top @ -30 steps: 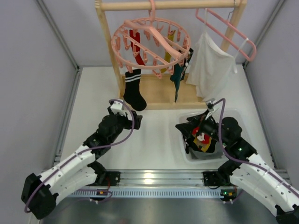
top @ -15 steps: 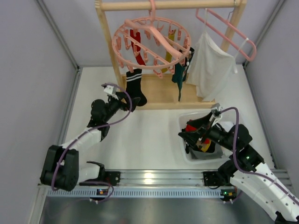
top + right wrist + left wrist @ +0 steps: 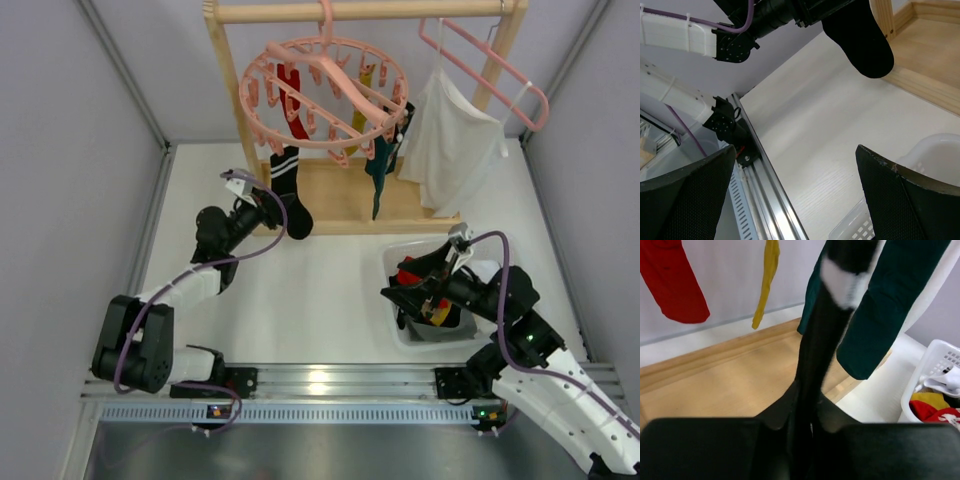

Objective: Remove the socks clipped to the hanger

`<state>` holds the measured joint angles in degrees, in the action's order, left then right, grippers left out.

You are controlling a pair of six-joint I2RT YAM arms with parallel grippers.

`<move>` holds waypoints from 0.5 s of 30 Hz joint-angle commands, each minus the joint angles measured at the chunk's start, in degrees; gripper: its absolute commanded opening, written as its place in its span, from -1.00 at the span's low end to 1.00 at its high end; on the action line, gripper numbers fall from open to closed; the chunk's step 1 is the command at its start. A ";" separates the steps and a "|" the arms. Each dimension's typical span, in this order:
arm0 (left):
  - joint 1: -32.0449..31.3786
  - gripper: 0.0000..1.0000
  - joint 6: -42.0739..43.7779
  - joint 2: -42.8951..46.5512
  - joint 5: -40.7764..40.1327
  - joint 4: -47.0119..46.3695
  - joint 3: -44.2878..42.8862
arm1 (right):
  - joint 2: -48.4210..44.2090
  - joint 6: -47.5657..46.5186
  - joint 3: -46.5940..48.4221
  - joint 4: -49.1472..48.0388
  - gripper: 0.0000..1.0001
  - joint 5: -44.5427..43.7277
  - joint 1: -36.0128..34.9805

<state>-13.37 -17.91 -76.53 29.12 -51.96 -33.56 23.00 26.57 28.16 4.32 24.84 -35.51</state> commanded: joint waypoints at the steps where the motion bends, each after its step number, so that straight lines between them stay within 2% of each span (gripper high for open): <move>1: -2.09 -0.73 0.60 5.15 -1.51 -5.78 1.82 | 1.25 0.32 1.72 -1.94 0.99 1.53 -0.79; 3: -3.50 -0.76 0.51 7.26 -5.80 -5.78 4.36 | 2.48 1.03 2.24 -3.70 0.99 1.79 -0.79; 6: -8.85 -0.93 0.25 11.31 -10.48 -5.69 7.53 | 4.84 2.78 4.70 -5.90 0.99 1.71 -1.06; 8: -12.28 -1.00 1.64 14.12 -18.90 -3.86 8.77 | 5.99 4.10 8.39 -5.46 0.99 0.74 -1.14; 10: -19.22 -1.00 5.06 15.36 -29.58 1.92 7.81 | 7.84 4.28 13.29 -4.41 0.99 -2.24 -1.14; 12: -26.84 -1.00 7.53 15.27 -37.87 4.49 5.98 | 10.64 3.84 16.99 0.31 0.99 -5.22 -1.14; 13: -28.80 -1.00 7.89 15.01 -43.13 5.63 5.53 | 11.79 3.23 20.84 1.73 0.98 -6.37 -1.23; 15: -33.97 -1.00 8.59 14.13 -48.78 6.52 4.30 | 15.64 1.92 24.73 6.29 0.94 -9.96 -1.23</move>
<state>-41.60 -12.80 -62.17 -3.38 -48.29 -26.57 35.55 29.61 46.06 5.96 20.60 -35.90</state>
